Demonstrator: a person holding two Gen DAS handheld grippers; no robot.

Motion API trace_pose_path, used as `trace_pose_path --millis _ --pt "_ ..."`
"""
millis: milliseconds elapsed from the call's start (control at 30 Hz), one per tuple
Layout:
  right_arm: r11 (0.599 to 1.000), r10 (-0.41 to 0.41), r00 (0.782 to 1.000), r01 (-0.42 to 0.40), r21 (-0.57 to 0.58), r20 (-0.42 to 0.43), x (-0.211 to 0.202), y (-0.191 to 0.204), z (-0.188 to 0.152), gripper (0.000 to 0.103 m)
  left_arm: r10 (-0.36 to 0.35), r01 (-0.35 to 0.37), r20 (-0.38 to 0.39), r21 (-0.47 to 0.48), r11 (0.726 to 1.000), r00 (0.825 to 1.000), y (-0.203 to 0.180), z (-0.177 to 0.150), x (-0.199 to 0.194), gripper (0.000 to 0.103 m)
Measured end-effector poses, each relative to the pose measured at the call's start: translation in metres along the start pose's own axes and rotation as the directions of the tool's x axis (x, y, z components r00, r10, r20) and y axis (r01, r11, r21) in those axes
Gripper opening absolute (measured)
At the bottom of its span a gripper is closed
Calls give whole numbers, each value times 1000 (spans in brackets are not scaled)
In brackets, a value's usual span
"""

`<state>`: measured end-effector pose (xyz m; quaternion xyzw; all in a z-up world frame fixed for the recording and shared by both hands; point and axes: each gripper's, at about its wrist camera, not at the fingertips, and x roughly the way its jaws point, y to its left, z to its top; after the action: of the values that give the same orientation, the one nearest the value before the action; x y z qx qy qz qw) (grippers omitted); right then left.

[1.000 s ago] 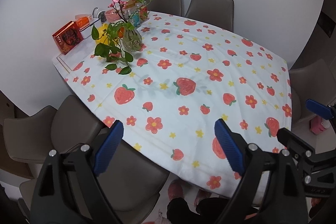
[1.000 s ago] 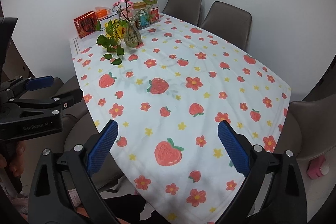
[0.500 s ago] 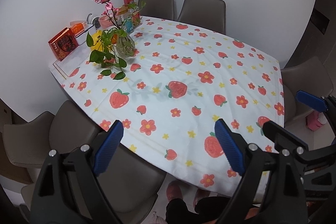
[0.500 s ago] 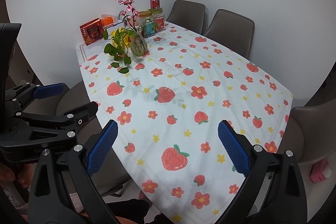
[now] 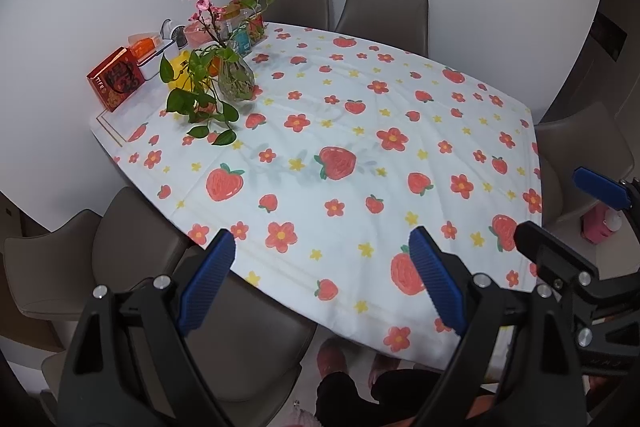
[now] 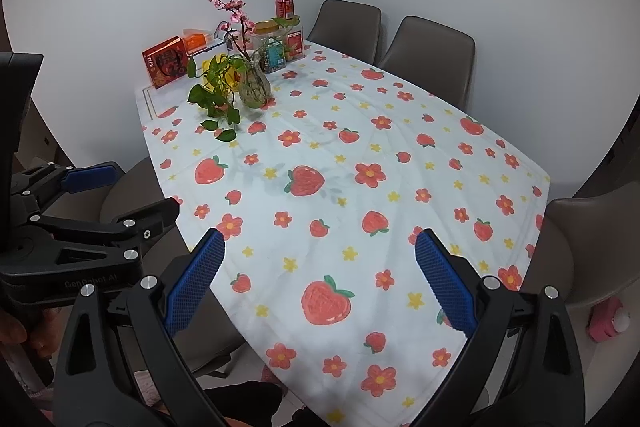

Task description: Collect trash

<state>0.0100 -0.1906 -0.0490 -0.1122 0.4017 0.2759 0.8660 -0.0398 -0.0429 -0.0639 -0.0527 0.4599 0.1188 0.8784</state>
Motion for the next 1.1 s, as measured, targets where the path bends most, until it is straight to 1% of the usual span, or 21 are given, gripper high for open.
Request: trace_pose_path --millis 1100 --pt "1000 -2 1000 2 1 2 1 0 -4 93 4 -4 7 -1 1000 1000 3 0 1 88"
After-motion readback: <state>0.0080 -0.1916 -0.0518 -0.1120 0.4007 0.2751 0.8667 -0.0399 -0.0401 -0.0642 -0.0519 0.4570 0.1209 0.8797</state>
